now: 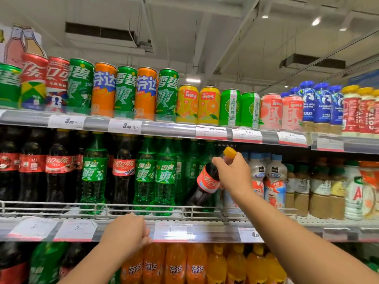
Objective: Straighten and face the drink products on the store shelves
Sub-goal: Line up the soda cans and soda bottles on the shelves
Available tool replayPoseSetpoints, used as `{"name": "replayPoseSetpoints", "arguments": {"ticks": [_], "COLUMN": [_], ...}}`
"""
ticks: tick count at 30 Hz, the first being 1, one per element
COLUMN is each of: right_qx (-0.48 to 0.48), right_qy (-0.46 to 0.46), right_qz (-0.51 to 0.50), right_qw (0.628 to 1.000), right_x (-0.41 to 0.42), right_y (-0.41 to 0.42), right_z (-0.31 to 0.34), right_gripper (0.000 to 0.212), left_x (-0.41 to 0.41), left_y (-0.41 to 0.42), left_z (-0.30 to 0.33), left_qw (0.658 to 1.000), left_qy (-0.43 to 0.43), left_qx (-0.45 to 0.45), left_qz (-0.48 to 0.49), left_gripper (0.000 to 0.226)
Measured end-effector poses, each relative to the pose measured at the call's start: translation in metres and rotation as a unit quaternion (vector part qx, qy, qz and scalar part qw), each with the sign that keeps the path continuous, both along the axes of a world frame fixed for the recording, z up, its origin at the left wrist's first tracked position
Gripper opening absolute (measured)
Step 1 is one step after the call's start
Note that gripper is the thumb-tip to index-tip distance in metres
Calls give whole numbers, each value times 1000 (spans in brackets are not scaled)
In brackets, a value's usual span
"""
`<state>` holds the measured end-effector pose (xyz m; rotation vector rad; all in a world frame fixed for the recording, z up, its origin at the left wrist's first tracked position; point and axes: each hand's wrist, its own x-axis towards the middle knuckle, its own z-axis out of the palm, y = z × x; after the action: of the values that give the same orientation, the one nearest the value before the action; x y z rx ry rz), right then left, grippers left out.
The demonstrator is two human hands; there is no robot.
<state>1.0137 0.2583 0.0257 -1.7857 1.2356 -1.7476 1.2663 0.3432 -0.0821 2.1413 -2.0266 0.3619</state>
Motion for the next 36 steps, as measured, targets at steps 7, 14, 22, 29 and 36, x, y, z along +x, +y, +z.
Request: {"name": "replayPoseSetpoints", "arguments": {"ticks": [7,14,22,29,36], "right_qx": [-190,-190,-95,8,24], "right_qy": [42,50,58,153,113], "right_qz": [52,139,220,274,193], "right_qw": [979,971,969,949,974], "right_x": [6,33,94,160,243], "right_y": [56,101,119,117,97], "right_z": [2,0,-59,-64,-23], "right_gripper": [28,27,21,42,28], "left_x": [-14,-38,-14,78,200], "left_y": [20,59,90,94,88], "left_z": [-19,19,-3,-27,-37], "left_qw": [998,923,850,863,861], "left_qy": [54,334,479,464,465], "left_qx": [8,-155,-112,-124,-158], "left_qz": [10,-110,-187,-159,-131], "left_gripper": [43,57,40,43,43]}}
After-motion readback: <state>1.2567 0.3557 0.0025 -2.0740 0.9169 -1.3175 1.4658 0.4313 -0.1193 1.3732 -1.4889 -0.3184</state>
